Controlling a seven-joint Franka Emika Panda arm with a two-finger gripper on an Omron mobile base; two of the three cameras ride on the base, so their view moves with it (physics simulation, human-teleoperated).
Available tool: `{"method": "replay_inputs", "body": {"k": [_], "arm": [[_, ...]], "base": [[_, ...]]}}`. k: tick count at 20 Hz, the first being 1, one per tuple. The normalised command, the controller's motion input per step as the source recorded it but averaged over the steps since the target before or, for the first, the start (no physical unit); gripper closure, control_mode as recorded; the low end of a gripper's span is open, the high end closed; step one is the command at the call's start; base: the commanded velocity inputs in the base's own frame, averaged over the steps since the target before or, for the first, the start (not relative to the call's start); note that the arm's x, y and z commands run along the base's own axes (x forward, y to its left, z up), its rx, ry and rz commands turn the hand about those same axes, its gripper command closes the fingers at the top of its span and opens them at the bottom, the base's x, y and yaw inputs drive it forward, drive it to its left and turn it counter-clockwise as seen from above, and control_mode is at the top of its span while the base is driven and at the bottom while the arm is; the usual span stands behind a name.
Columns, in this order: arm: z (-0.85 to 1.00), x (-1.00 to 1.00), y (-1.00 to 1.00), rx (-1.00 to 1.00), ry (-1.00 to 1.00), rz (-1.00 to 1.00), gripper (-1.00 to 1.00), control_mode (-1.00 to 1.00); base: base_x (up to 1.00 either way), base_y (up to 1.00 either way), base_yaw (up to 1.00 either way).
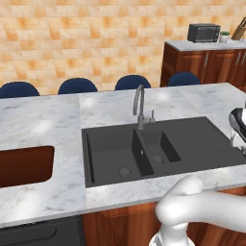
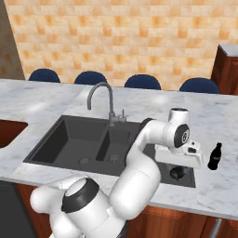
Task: Pick up all produce items and place them in the sink. Turn on the sink faucet to wash them. Then turn the sink off and put them in the tray.
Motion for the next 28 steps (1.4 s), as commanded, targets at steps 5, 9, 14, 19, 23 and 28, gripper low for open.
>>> {"method": "replay_inputs", "body": {"k": [5, 9, 14, 19, 23, 28], "arm": [[0.26, 0.0, 1.0, -0.07, 0.1, -0.01, 1.0, -1.0], [0.15, 0.0, 1.0, -0.07, 0.1, 0.0, 1.0, -1.0], [0.02, 0.0, 1.0, -0.07, 0.09, 0.0, 1.0, -1.0], [0.0, 0.0, 1.0, -0.05, 0.07, 0.0, 1.0, -1.0], [0.0, 0.0, 1.0, -0.06, 0.02, 0.0, 1.0, -1.0], [0.0, 0.0, 1.0, -0.06, -0.02, 0.0, 1.0, -1.0]], "base": [[0.0, 0.0, 0.0], [0.0, 0.0, 0.0], [0.0, 0.0, 0.0], [0.0, 0.0, 0.0], [0.0, 0.0, 0.0], [0.0, 0.0, 0.0]]}}
